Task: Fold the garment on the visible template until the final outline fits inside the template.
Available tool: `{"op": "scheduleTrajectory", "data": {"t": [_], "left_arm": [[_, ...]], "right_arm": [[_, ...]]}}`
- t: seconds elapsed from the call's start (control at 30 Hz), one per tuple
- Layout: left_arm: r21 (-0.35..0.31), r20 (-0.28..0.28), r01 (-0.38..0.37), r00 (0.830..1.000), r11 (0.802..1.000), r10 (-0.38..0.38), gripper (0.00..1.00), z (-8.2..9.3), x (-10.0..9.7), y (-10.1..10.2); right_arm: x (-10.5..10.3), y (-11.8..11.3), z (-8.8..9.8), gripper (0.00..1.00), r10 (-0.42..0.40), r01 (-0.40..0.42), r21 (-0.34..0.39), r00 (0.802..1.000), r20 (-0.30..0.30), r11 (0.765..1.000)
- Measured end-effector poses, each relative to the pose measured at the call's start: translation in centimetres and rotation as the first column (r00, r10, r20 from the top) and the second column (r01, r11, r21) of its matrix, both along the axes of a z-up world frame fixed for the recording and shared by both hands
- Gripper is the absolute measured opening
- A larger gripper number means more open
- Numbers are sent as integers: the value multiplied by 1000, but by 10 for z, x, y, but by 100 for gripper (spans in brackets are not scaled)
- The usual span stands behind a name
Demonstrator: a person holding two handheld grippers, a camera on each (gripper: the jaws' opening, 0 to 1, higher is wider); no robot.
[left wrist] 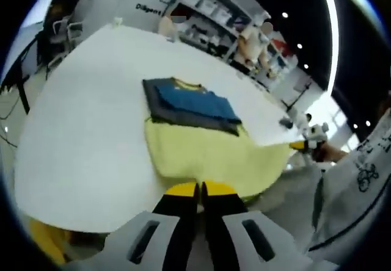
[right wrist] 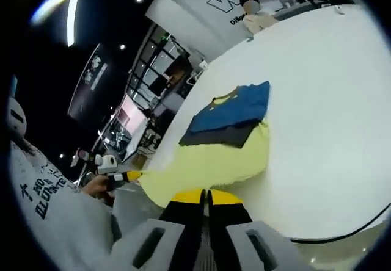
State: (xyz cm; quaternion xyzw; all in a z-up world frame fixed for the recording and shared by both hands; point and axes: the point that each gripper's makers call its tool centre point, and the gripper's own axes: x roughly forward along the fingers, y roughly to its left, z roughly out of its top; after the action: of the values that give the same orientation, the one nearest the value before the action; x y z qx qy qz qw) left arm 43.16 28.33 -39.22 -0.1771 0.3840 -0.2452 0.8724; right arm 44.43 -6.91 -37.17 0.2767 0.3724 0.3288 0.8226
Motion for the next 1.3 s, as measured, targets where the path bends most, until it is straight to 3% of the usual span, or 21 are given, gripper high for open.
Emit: {"op": "scheduleTrajectory", "data": {"t": [0.1, 0.17, 0.2, 0.27, 0.4, 0.5, 0.57, 0.6, 0.7, 0.77, 0.87, 1.03, 1.1, 1.3], "left_arm": [[-16, 42, -31, 999, 999, 31, 0, 10, 20, 0], [-30, 74, -40, 996, 999, 42, 0, 20, 33, -4], [-10, 116, -29, 993, 1000, 30, 0, 26, 52, -1], [25, 147, -9, 989, 1000, 5, 0, 34, 62, -1], [15, 179, -20, 984, 1000, 17, 0, 43, 82, -5], [-37, 196, -47, 979, 998, 53, 0, 46, 100, -4], [-55, 187, -68, 979, 996, 77, 0, 45, 115, -2], [-20, 198, -62, 978, 998, 65, 0, 41, 125, 1], [10, 210, -57, 976, 998, 54, 0, 40, 137, 3], [5, 220, -72, 973, 997, 69, 0, 42, 164, 5], [-17, 221, -91, 971, 996, 93, 0, 41, 183, 7], [-15, 220, -107, 970, 994, 107, 0, 38, 199, 8], [9, 206, -116, 972, 993, 112, 0, 27, 220, 10], [44, 174, -118, 979, 992, 108, 0, 3, 244, 8]], "right_arm": [[15, 1, 4, 0, -20, 20, 15, 1000, 18, 1000], [36, 3, 11, 0, -41, 40, 35, 998, 42, 999], [41, 3, 13, 0, -45, 44, 37, 998, 44, 998], [54, 4, 17, 0, -50, 48, 42, 998, 43, 998], [70, 1, 26, 0, -69, 66, 77, 997, 44, 995], [81, -1, 29, 0, -82, 78, 82, 995, 48, 994], [92, -4, 28, 0, -75, 72, 50, 995, 60, 996], [99, -6, 27, 0, -67, 66, 16, 995, 80, 998], [109, -3, 31, 0, -75, 73, 34, 994, 79, 997], [138, -1, 37, 0, -82, 79, 32, 991, 108, 996], [164, 2, 42, 0, -100, 92, 77, 990, 98, 993], [179, 4, 41, 0, -99, 92, 67, 990, 99, 993], [205, 7, 35, 0, -77, 73, 42, 992, 105, 996], [231, 5, 10, 0, -81, 80, 6, 994, 78, 997]]}}
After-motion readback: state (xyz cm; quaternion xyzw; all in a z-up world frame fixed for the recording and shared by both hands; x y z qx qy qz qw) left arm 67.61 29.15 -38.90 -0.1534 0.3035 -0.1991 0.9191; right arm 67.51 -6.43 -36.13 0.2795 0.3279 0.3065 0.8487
